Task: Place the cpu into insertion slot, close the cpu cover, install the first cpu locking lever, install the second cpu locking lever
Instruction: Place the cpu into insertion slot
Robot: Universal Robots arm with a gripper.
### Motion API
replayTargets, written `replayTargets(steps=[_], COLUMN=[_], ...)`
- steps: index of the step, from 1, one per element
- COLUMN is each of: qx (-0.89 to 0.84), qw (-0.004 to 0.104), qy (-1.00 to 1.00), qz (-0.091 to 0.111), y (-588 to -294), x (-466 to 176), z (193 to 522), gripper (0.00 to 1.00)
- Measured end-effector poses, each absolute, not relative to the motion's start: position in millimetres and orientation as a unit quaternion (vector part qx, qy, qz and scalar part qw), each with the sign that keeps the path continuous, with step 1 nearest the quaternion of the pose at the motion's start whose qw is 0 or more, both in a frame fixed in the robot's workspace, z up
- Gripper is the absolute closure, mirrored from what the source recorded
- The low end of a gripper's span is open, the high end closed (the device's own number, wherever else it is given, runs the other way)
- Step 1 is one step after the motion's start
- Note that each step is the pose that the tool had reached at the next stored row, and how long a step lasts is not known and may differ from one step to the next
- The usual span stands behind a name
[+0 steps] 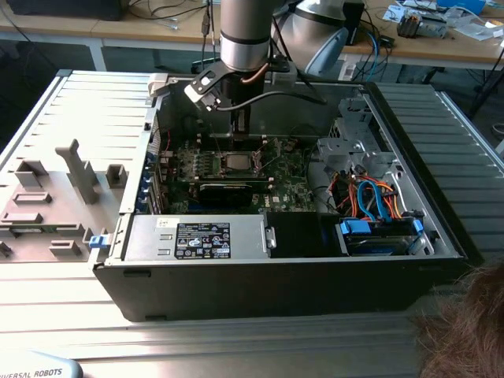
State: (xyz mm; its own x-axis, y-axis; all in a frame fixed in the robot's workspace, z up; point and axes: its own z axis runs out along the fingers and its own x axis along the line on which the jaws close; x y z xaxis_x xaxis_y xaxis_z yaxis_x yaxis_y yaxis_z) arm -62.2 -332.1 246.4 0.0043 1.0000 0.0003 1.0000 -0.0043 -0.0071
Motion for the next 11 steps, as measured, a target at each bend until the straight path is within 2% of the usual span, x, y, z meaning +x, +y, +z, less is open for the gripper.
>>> replayTargets(steps=[11], qx=[-0.709], qw=[0.003], qy=[-0.706], qz=[0.002], y=[-332.1], x=[-62.2], z=[252.0], gripper=[0.89])
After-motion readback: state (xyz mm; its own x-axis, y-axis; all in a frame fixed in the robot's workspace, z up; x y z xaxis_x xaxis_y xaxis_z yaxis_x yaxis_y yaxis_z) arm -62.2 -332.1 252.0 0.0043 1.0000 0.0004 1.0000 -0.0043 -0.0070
